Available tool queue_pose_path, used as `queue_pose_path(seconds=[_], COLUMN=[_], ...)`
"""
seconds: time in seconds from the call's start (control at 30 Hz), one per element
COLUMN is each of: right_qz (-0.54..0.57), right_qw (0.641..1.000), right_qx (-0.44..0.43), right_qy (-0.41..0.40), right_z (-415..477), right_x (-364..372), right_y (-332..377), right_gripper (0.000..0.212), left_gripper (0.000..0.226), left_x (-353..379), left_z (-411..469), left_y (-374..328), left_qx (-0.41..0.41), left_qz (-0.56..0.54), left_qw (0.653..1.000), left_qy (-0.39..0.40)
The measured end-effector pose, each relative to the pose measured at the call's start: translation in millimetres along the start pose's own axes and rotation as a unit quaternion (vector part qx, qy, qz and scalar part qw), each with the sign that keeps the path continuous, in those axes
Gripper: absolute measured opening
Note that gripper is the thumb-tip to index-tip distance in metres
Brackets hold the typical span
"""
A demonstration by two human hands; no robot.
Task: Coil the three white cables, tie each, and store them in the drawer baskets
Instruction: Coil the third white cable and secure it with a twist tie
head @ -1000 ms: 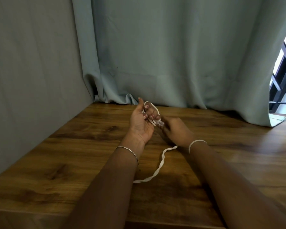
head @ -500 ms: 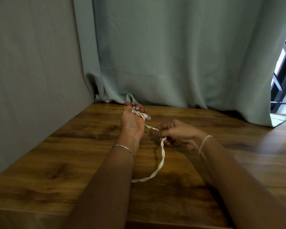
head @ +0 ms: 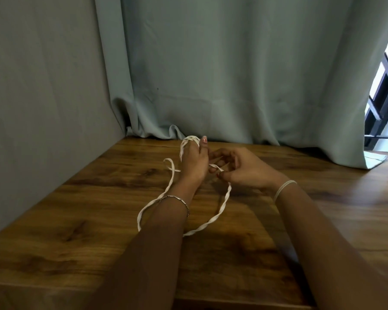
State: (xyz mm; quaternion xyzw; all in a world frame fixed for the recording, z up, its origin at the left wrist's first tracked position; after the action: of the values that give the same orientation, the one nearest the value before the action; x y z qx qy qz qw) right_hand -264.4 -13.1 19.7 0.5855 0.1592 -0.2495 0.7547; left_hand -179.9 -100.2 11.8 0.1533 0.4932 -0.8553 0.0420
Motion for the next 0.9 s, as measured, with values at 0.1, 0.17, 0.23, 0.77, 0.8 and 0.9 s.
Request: queue_pose_path(seconds=[0.1, 0.17, 0.23, 0.77, 0.8, 0.9], right_qz=[-0.210, -0.284, -0.335, -0.484, -0.482, -0.481], right_qw=[0.973, 0.949, 0.927, 0.781, 0.780, 0.772], right_qx=[-0.091, -0.112, -0.120, -0.261, -0.265, -0.284], right_qy=[-0.042, -0.075, -0.118, -0.296, -0.299, -0.304], right_z=[1.8, -0.4, -5.2, -31.3, -30.9, -30.7], right_x=[-5.8, -15.3, -28.0, -44.3, -43.6, -38.8], right_y=[12.4, 14.9, 19.1, 42.1, 42.0, 42.1], right_gripper=[0.037, 0.029, 0.018, 0.017, 0.018, 0.019], left_gripper=[0.044, 0.045, 0.051, 0.056, 0.055, 0.055], left_x=[10.9, 21.3, 32.6, 52.0, 52.2, 51.9], left_z=[0.6, -0.2, -9.4, -47.1, -48.1, -52.0], left_y=[-0.1, 2.3, 1.0, -2.3, -3.0, -4.6], left_qx=[0.021, 0.031, 0.024, -0.164, -0.169, -0.190], left_qz=[0.083, 0.121, 0.147, -0.225, -0.245, -0.288], left_qw=[0.996, 0.989, 0.976, 0.866, 0.856, 0.829], left_qy=[0.041, 0.084, 0.158, 0.416, 0.422, 0.439])
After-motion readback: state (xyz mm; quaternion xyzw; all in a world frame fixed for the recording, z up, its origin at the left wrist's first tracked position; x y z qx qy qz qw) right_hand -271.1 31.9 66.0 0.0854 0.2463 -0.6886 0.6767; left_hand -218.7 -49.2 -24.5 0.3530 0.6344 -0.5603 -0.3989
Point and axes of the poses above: each hand's wrist, its own z-axis towards the middle knuckle, its own x-axis out of the palm, y = z × x, the point moved 9 cm from there along z, towards the middle knuckle, and after that the axes turned 8 degrees about z, right-handed, at the moved point
